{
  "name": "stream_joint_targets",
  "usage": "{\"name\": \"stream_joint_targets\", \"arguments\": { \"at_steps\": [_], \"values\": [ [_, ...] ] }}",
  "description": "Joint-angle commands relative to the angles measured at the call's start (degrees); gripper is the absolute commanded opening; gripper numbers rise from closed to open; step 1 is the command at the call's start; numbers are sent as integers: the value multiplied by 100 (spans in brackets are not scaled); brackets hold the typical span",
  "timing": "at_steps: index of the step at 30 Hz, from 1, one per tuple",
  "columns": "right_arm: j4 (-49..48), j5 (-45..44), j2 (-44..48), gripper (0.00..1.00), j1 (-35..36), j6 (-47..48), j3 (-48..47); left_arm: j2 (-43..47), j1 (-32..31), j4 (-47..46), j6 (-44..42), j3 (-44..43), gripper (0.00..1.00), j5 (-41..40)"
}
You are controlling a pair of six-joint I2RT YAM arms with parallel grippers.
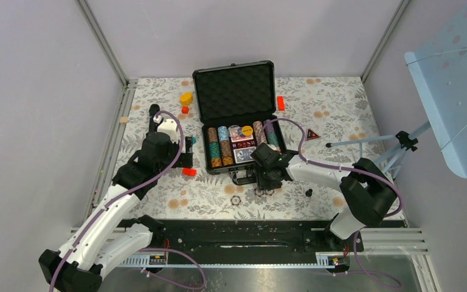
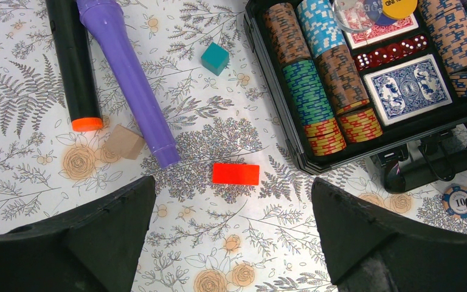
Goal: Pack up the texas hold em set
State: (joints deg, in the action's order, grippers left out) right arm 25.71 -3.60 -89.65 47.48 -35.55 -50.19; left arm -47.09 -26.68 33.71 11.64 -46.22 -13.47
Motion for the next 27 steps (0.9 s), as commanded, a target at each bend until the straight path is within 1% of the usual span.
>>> {"name": "stream_joint_targets", "arguments": {
  "at_steps": [1,4,8,14,18,22,27],
  "values": [
    [-77,123,-174,45,146,-156,-254,7,27,-251,-4,60,99,84],
    [-69,116,-226,45,165,-154,-321,7,24,-251,-4,52,99,91],
    [163,-275,-76,47,164,-125,-327,15,28,-251,-5,60,99,83],
    [542,-890,236,54,137,-30,-177,-2,24,-249,-6,49,99,93],
    [482,-875,297,62,63,-61,-2,-2,24,-251,-4,47,99,99],
    [218,-615,315,69,33,-42,112,-15,22,-251,-4,51,99,102],
    [171,-420,119,78,31,28,49,-11,22,-251,-4,46,99,107]
  ]
}}
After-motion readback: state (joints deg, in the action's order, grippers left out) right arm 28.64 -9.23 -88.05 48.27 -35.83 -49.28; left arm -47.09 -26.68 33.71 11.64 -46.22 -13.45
